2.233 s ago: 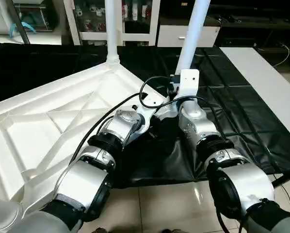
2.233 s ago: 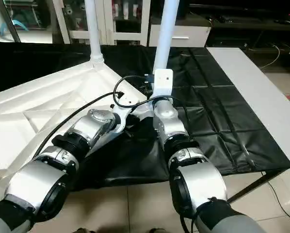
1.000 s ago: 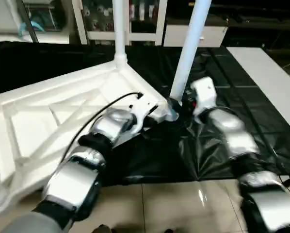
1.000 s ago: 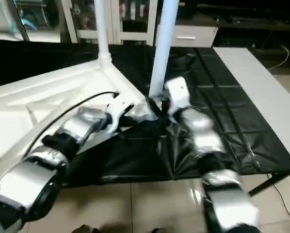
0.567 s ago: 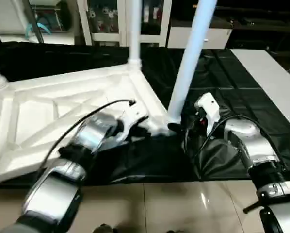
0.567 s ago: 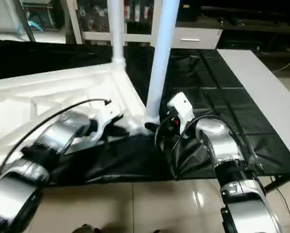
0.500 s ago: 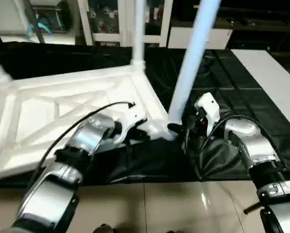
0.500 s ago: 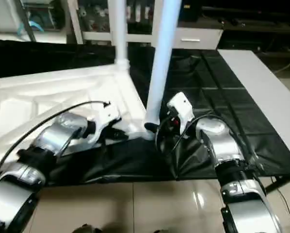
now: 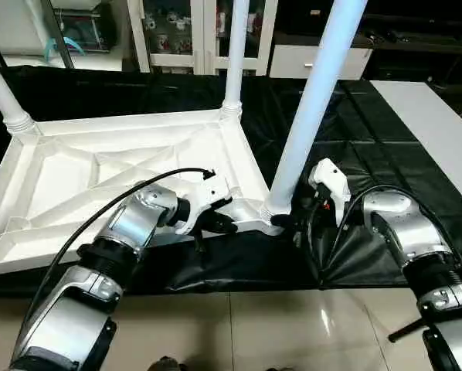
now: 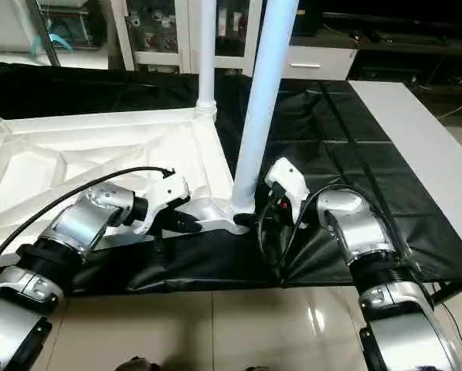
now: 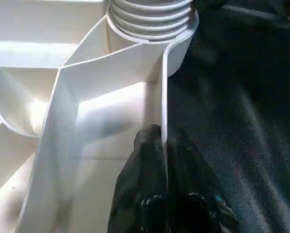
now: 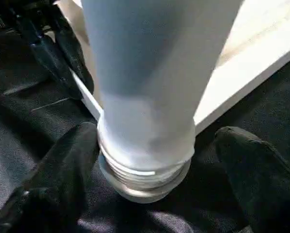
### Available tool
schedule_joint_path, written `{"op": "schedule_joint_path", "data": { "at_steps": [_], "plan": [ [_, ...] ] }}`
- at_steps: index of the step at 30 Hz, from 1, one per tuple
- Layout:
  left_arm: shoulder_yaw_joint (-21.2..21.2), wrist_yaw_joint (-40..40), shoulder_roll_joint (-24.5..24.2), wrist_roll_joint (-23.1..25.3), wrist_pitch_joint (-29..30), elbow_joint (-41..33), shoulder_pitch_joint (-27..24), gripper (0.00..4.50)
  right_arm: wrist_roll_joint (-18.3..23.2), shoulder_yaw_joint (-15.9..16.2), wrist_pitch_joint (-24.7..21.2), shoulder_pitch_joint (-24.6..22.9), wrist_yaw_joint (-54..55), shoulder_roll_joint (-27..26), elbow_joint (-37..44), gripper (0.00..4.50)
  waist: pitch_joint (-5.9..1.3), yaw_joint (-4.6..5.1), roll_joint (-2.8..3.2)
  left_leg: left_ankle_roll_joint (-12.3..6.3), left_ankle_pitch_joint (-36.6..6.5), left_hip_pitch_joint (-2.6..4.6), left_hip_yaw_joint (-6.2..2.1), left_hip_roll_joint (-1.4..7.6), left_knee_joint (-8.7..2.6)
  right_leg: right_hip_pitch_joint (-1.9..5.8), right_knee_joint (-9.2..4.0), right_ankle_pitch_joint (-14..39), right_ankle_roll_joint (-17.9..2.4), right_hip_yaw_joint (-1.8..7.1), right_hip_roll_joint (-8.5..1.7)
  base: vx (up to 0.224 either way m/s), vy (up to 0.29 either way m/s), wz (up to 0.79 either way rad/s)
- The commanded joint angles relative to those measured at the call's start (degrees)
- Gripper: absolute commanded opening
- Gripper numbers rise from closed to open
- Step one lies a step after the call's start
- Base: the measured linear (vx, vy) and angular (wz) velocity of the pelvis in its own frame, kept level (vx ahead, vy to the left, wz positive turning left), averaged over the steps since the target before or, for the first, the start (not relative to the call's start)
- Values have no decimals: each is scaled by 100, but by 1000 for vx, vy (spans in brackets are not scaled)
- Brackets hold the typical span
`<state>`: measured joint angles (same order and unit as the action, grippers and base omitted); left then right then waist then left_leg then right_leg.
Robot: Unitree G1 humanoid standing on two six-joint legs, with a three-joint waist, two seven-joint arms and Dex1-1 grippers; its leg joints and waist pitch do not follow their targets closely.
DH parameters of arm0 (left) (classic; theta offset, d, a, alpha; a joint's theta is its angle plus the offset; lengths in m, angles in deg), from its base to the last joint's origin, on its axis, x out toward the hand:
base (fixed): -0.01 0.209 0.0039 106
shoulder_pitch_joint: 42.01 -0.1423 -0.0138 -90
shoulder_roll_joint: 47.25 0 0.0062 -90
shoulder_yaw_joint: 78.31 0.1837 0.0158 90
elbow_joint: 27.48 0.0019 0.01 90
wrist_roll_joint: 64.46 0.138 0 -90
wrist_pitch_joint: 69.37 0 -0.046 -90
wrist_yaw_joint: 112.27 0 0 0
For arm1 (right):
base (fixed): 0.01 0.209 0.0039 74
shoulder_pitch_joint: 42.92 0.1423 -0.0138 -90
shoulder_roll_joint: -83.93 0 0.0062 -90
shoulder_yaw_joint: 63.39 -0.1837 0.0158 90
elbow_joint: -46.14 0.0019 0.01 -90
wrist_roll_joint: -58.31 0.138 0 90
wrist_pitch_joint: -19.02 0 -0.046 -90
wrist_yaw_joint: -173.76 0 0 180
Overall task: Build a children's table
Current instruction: Insert table leg to table base, then rotate leg to tighten
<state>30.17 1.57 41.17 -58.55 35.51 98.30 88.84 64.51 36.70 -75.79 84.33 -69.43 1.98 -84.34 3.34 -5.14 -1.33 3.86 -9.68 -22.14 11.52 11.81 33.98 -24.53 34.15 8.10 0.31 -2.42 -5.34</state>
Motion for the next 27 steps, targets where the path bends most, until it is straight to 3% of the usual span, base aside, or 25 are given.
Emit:
{"op": "schedule_joint_path", "data": {
  "at_steps": [1,10,12,13,16,21,27],
  "plan": [
    [169,-167,74,-53,35,-77,-77,0,-84,20,89,170,11,-9,-161,376,-454,28,27,-247,-1336,125,-47,119,-378,319,-311,998,-1534,122,-204,0,0,0],
    [177,-140,96,-35,-8,8,-39,0,-127,8,251,355,-51,-159,-529,288,-447,29,30,-233,-1458,140,-46,128,-380,316,-322,1136,-1544,124,-209,0,0,0],
    [186,-131,109,-30,0,-3,-45,0,-127,19,292,377,-95,-181,-594,278,-450,36,-7,-234,-1453,134,-43,127,-378,319,-322,1158,-1535,124,-210,0,0,0],
    [186,-128,115,-31,4,-4,-45,0,-126,20,297,374,-104,-180,-597,278,-449,26,8,-242,-1429,137,-44,127,-377,319,-319,1163,-1530,126,-213,0,0,0],
    [187,-114,132,-31,17,-9,-38,0,-122,9,330,363,-146,-174,-634,274,-455,27,-34,-291,-1332,131,-38,128,-366,320,-309,1123,-1527,128,-217,0,0,0],
    [171,-73,182,-43,57,-29,-22,0,-125,9,358,334,-191,-157,-668,272,-453,40,-44,-353,-1230,127,-30,128,-356,313,-307,1149,-1509,133,-213,0,0,0],
    [140,-62,210,-92,80,-105,-103,0,-126,20,303,258,-194,-141,-540,272,-458,57,5,-337,-1255,136,-28,124,-351,311,-313,1098,-1516,131,-195,0,0,0]
  ]
}}
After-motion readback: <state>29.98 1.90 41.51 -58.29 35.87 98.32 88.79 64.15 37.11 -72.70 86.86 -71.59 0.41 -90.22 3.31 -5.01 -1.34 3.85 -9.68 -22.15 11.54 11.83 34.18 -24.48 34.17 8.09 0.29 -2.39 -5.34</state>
